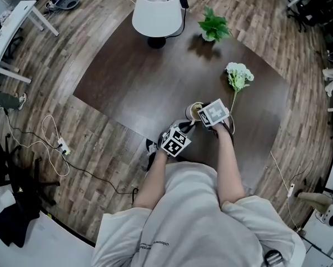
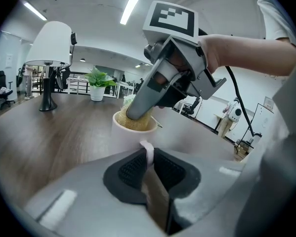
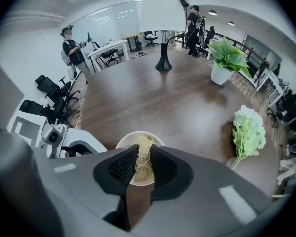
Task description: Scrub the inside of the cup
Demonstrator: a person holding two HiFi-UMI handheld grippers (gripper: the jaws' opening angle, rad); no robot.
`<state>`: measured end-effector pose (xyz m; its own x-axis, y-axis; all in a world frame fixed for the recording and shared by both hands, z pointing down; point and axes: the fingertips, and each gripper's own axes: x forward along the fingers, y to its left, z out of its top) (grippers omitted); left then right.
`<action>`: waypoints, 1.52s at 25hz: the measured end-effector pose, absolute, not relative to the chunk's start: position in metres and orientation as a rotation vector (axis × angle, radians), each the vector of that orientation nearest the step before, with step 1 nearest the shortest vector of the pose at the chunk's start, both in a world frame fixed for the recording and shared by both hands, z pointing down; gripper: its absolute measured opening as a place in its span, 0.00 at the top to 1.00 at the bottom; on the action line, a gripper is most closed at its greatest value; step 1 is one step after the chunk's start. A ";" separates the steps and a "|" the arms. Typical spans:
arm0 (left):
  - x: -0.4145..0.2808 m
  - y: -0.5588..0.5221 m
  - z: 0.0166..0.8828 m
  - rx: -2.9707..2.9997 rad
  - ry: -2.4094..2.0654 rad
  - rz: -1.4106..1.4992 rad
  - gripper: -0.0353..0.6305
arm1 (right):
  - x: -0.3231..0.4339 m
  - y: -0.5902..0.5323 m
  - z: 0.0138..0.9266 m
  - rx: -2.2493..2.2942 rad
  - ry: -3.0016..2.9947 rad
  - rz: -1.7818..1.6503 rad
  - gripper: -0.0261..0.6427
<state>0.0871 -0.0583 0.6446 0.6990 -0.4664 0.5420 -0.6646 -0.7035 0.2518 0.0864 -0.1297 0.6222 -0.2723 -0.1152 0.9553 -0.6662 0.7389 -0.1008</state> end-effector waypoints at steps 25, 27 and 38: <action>0.088 -0.054 0.646 2.464 -0.851 0.621 0.87 | 0.095 -0.094 0.640 0.462 -1.730 0.871 0.83; 0.087 -0.053 0.647 2.453 -0.845 0.625 0.87 | 0.095 -0.095 0.639 0.469 -1.753 0.910 0.83; 0.100 -0.051 0.645 2.495 -0.804 0.617 0.88 | 0.099 -0.108 0.643 0.596 -1.795 0.912 0.83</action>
